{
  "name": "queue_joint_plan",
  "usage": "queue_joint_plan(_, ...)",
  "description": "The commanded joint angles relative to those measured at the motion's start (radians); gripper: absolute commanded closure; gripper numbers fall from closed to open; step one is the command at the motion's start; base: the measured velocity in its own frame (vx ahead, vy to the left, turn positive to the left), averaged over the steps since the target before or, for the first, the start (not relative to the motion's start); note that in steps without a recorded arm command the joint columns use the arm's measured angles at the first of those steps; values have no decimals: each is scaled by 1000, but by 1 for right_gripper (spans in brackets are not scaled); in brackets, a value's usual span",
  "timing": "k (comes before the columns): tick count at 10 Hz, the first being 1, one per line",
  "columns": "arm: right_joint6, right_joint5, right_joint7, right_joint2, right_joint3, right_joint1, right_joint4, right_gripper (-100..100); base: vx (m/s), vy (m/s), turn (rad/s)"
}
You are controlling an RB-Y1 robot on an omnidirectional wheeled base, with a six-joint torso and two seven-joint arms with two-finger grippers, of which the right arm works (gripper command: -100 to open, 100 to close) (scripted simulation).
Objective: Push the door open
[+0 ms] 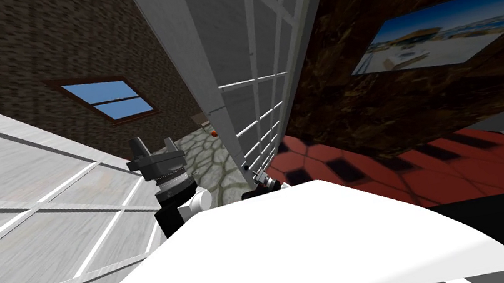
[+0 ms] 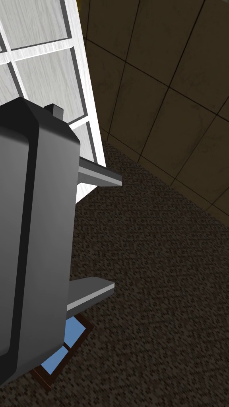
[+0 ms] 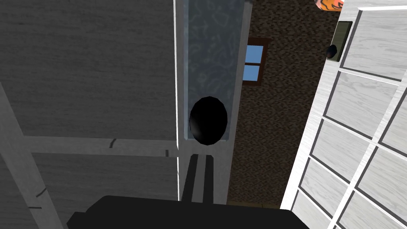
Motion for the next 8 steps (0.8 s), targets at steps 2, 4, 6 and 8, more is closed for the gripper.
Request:
queue_joint_plan(2, 0, -3, 3, -29, -6, 6, -8, -100, -49, -17, -51)
queue_joint_plan(4, 1, -7, 5, -18, -13, 12, -17, -100, -196, -74, -79)
queue_joint_plan(6, 9, -8, 4, -33, -14, -1, -10, -100, -9, 16, 12)
queue_joint_plan(8, 17, -8, 3, -33, -15, -7, -9, -100, 137, 108, 17)
